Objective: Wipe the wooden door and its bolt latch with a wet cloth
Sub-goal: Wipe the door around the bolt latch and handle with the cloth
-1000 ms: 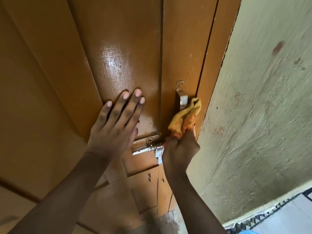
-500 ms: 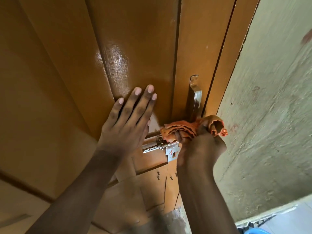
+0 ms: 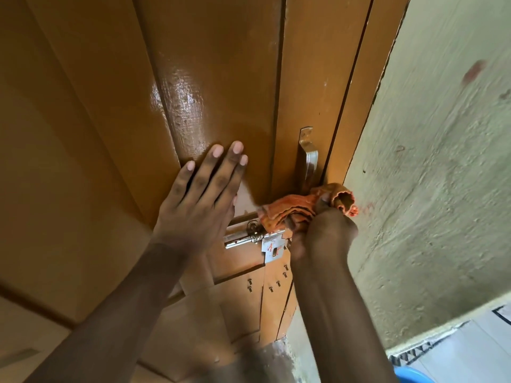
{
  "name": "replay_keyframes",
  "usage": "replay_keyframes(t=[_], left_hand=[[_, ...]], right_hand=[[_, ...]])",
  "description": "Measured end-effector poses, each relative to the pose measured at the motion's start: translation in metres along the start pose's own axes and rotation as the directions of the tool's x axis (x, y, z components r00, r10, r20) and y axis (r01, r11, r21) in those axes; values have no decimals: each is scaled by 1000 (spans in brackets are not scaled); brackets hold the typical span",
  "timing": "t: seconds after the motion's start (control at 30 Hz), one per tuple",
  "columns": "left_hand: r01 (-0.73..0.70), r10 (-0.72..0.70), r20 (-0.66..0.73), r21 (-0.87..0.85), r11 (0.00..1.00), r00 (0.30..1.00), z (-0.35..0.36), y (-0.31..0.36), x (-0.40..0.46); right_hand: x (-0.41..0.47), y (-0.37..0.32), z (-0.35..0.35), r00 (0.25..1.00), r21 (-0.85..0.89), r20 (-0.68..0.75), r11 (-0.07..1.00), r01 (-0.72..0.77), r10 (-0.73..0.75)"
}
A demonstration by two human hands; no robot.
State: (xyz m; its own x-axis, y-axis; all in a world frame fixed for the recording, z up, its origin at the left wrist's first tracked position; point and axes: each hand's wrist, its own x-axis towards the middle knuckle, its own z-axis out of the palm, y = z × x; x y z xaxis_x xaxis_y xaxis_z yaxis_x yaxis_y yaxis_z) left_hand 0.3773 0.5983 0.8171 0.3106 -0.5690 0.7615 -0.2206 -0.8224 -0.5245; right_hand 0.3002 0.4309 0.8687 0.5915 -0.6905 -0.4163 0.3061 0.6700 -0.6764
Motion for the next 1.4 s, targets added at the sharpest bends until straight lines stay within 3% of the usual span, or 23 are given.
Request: replay_keyframes(t=[0.1,0.17,0.3,0.53,0.6,0.67,0.77,0.83,0.93,1.07,1.1,1.27,1.33,1.4], left_hand=[[-5,7,-18,96,995,1000,4,0,-3],[-9,9,1,53,999,1000,2,1,1],[-34,35,-11,63,997,999,6,1,-2],[-33,33,-3,52,998,999,4,2,-1],[-36,36,-6,60,998,999,6,3,-2],[-34,34,-10,57,998,999,5,3,-1],[-28,29,-33,29,999,999,6,3,-2],[-34,35,-46,23,999,998,7,3,-1],[-37,39,-49,38,999,998,7,5,-3],[-32,34,-55,30,999,998,5,4,-1],[-29,31,-59,31,999,998,5,4,0],[-31,33,-45,49,998,998,5,5,-1],[-33,35,-46,53,998,998,5,3,-1],[-33,36,-44,56,998,998,3,4,0]], right_hand=[[11,-10,-2,993,-7,97,998,-63,63],[8,-14,-3,990,-31,141,999,-17,21],[2,-4,-2,989,-138,125,986,98,-81],[16,0,-2,998,-113,51,993,-34,40],[16,6,-1,996,-141,66,988,63,-55],[10,17,-6,960,-230,107,933,277,-259],[8,50,-25,809,-427,274,688,586,-520],[22,66,-38,791,-463,290,645,609,-539],[37,55,-34,788,-401,267,680,614,-554],[38,36,-9,605,-330,363,509,795,-709],[40,40,-13,594,-360,372,480,800,-713],[47,47,-36,755,-410,352,633,656,-554],[47,34,-18,736,-332,334,658,676,-589],[45,32,-7,625,-329,374,532,780,-685]])
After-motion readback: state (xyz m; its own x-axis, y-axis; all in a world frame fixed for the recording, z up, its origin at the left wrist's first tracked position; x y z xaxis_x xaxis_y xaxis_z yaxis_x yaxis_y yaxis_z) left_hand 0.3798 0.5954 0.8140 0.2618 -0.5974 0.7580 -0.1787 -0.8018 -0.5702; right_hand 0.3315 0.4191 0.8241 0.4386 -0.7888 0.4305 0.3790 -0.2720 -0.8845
